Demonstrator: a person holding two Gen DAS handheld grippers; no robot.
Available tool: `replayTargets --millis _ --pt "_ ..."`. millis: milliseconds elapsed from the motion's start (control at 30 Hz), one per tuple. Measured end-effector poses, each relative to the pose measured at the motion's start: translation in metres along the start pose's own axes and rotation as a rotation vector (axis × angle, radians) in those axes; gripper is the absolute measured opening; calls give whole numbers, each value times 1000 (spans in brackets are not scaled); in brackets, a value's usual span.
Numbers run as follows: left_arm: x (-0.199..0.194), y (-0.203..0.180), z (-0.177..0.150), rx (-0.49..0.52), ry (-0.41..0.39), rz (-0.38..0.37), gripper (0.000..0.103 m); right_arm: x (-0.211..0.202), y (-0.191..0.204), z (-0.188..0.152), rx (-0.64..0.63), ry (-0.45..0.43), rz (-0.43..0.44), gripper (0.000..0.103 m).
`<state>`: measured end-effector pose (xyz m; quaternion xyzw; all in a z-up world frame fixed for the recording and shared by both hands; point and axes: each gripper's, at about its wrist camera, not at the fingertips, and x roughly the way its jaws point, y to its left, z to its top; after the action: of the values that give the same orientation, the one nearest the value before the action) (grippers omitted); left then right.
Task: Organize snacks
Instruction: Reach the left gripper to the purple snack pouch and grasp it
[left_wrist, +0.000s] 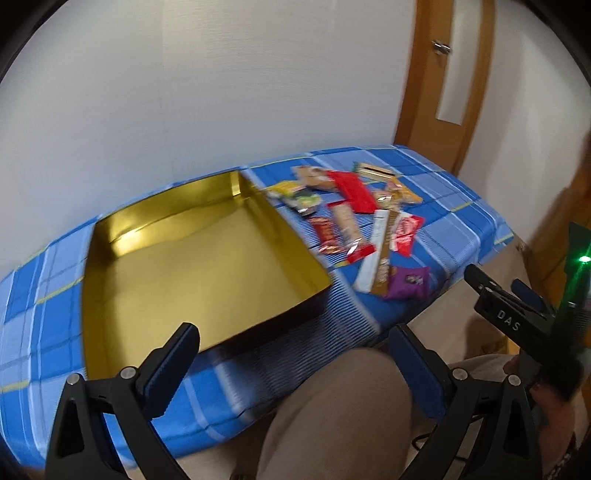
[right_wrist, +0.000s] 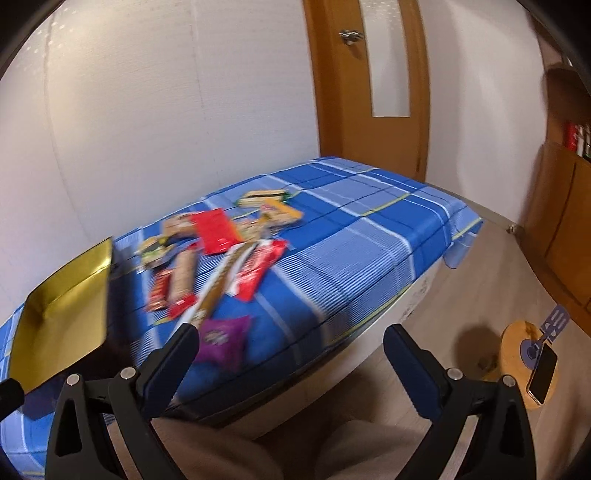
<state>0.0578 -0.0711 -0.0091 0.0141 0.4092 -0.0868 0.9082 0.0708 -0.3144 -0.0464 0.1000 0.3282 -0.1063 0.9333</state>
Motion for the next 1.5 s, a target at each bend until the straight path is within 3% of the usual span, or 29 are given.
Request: replayTargets --millis 333,400,600,767,833,967,1033,1100,1167,1300,1367,1500 --pt "65 -89 43 144 45 -91 102 47 -48 37 44 -54 -100 96" --pt "80 -103 46 172 60 -75 102 55 -59 39 69 -57 -111 96" --pt "135 -125 48 203 188 -99 70 70 -88 34 217 -19 -71 96" --pt "154 -132 41 227 231 -114 65 69 -89 34 228 -35 -44 96" --pt "157 -136 40 250 210 -103 65 69 -85 34 212 -36 -29 96" --pt "167 -142 35 320 201 -64 53 70 -73 35 170 -42 -1 96" --pt "166 -138 37 299 197 -85 51 72 -68 37 152 -46 33 96" --pt "164 -130 39 258 187 -99 44 77 -60 39 128 -37 72 96" --pt "164 -123 41 210 182 -121 42 84 -52 41 108 -19 107 87" --pt "160 -103 43 98 158 -161 41 101 -32 49 59 23 182 81" --pt "155 -96 44 55 136 -179 41 110 -21 54 34 46 211 68" --pt "142 -84 44 -6 62 -229 41 140 -4 57 16 144 262 58"
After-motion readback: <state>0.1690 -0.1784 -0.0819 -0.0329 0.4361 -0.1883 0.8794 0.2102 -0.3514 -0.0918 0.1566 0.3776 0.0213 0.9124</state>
